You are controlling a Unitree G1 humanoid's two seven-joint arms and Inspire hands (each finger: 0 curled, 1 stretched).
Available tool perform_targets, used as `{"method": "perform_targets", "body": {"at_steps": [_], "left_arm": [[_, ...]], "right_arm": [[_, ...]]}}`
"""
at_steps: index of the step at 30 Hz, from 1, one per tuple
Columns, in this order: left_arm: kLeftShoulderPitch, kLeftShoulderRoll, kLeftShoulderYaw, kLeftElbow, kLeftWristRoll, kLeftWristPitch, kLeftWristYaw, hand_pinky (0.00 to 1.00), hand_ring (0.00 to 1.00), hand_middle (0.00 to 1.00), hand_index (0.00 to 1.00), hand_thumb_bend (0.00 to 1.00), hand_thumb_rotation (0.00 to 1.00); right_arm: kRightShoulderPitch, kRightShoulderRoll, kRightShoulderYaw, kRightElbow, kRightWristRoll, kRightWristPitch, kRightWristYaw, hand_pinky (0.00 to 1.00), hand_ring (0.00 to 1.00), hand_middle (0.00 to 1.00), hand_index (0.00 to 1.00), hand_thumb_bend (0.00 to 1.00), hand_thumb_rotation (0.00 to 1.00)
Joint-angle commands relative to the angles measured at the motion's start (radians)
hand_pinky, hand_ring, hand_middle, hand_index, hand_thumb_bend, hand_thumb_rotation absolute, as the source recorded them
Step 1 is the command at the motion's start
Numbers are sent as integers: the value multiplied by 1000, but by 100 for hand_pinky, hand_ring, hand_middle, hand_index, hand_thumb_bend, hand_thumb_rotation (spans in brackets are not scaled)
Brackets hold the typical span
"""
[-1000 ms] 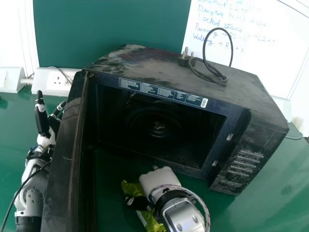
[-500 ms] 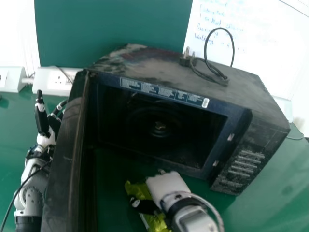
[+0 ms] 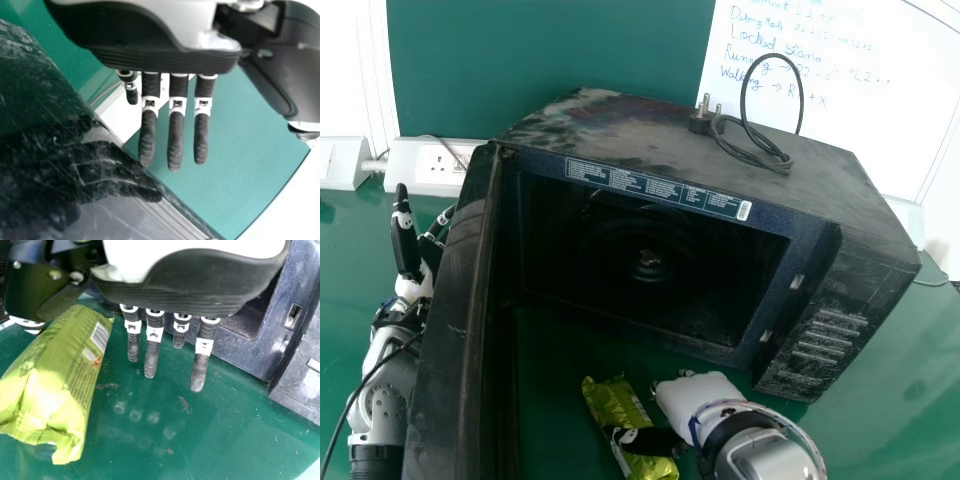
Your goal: Put biscuit inside oven
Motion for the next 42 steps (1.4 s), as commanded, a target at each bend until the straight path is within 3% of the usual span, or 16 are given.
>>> {"method": "perform_targets", "body": {"at_steps": [1,8,13,16,18,19,22,25,30,33,36,39,42], "left_arm": [[-9,2,-5,2,0,4,-1,24,32,43,49,52,8],[-8,2,-5,-4,2,4,3,25,32,43,49,52,8],[-15,3,-4,6,1,2,0,25,32,43,49,52,8],[-15,4,-5,7,2,3,-2,25,32,43,49,52,8],[-15,3,-6,6,3,3,0,25,32,43,49,52,8],[-15,3,-7,6,4,2,0,25,32,43,49,52,8],[-17,3,-9,7,8,3,5,25,32,43,49,52,8],[-22,1,-9,11,9,3,9,25,32,43,49,52,8],[-29,1,-8,20,10,1,12,25,33,43,49,52,8],[-32,3,-11,26,18,-6,13,25,33,43,49,52,8],[-33,3,-8,30,17,-6,11,25,33,44,49,52,8],[-32,3,-7,28,21,-8,8,25,33,44,49,52,8],[-32,1,-5,23,19,-5,11,25,34,44,49,52,8]], "right_arm": [[23,9,4,8,-8,1,0,52,65,76,87,85,19],[14,24,25,39,-29,-1,-2,64,78,84,89,85,24],[-2,45,43,59,-60,-1,5,74,84,88,90,83,20],[-6,39,64,77,-60,-20,-7,66,75,83,88,72,12],[-10,20,84,95,-55,-47,-21,54,64,76,84,72,14],[-10,15,95,105,-59,-58,-28,53,62,75,83,72,15],[-10,22,128,121,-82,-70,-18,66,76,83,81,75,16],[-4,32,141,115,-83,-71,-7,70,81,86,81,79,13],[3,37,131,115,-54,-61,0,74,83,88,85,76,10],[1,30,128,123,-40,-65,0,72,81,86,85,74,10],[-2,25,129,137,-37,-67,0,59,67,76,79,74,9],[-7,28,121,155,-30,-53,5,52,61,70,75,74,6],[-13,27,115,171,-24,-42,3,50,60,70,77,71,3]]}}
